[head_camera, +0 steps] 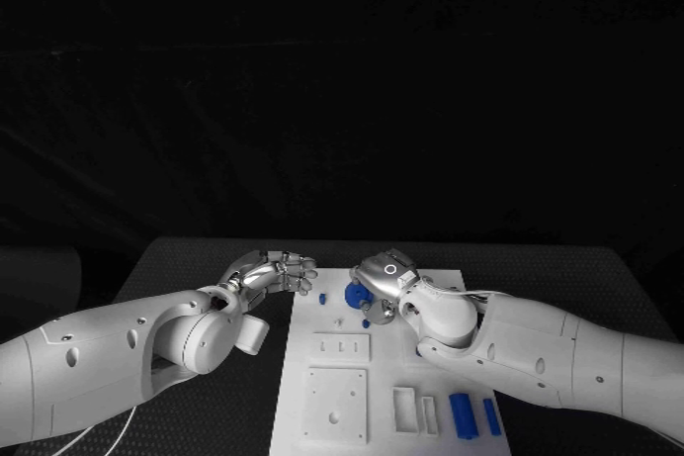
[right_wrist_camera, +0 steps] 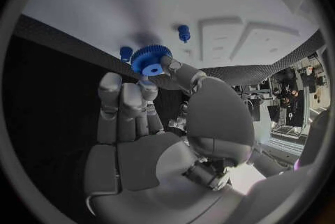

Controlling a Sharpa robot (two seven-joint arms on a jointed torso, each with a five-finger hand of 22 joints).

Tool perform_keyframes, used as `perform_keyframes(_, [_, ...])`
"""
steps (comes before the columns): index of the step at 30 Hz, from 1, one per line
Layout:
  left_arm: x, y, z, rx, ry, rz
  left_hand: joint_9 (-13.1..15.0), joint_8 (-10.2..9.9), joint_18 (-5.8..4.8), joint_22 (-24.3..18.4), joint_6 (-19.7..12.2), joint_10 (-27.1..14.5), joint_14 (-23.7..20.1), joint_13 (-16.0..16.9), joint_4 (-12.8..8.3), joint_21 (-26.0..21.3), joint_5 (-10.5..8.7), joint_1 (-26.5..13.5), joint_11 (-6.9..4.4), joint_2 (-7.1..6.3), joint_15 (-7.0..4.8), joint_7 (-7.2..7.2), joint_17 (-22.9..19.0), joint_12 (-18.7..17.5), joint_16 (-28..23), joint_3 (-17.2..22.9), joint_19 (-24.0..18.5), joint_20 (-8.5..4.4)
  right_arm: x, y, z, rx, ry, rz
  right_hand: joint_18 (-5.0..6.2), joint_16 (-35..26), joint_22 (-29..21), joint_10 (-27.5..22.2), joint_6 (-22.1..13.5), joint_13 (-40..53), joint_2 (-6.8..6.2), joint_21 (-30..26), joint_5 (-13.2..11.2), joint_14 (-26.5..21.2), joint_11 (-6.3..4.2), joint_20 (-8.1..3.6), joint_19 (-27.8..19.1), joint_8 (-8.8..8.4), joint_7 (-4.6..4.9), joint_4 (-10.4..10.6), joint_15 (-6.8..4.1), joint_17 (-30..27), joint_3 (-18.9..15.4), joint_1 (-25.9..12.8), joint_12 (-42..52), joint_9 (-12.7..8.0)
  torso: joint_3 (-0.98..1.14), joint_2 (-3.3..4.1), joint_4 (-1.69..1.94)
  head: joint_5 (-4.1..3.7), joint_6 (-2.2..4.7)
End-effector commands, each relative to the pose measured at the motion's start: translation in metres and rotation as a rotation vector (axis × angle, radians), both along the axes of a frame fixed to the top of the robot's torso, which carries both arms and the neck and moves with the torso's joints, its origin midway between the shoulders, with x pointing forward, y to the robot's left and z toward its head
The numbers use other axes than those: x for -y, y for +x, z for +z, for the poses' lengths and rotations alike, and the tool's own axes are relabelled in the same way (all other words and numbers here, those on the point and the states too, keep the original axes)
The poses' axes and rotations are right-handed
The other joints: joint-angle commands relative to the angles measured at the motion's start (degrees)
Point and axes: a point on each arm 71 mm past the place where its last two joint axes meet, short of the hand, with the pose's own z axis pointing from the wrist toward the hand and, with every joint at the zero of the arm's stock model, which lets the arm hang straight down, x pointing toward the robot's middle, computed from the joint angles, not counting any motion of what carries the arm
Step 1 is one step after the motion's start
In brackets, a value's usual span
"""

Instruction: Assemble the parts on the task board

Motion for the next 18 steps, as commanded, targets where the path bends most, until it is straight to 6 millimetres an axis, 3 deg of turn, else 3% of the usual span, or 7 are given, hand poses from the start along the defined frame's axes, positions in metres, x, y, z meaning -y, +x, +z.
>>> perform_keyframes(1, [0.0026, -0.0001, 0.0014, 0.006, -0.005, -0.017, 0.1, -0.2, 1.08, 1.3, 0.0, 0.3, -0.1, -0.1, 0.0, 0.2, 0.11, -0.5, 0.12, -0.09, 0.12, 0.21, 0.1, -0.2, -0.2, 0.2, -0.5, -0.02, -0.0002, 0.0008, 0.0005, 0.024, -0.013, -0.003, 2.47, -0.3, 0.8, 0.4, 5.3, -0.1, -0.41, 0.3, 0.1, 0.0, -0.10, 0.04, 0.3, 0.03, 0.26, 0.0, -0.48, 0.0, 0.4, 0.2, -0.2, 0.1, 0.03, -0.02, -0.02, 0.08, -0.04])
perform_keyframes(18, [0.0052, 0.0002, 0.0014, 0.007, -0.007, -0.023, 0.1, -0.3, 1.08, 1.2, 0.0, 0.3, -0.1, -0.1, 0.0, 0.2, 0.12, -0.6, 0.13, -0.08, 0.13, 0.22, 0.1, -0.3, -0.2, 0.2, -0.5, -0.02, -0.0053, 0.0046, -0.0061, 0.003, -0.019, -0.004, 2.47, -0.5, 0.7, 0.4, 5.0, -0.2, -0.59, 0.3, 0.1, 0.0, -0.02, 0.11, 0.3, -0.17, 0.34, 0.0, -0.44, -0.1, 0.6, 0.1, -0.3, 0.0, 0.02, -0.01, -0.01, 0.36, -0.20])
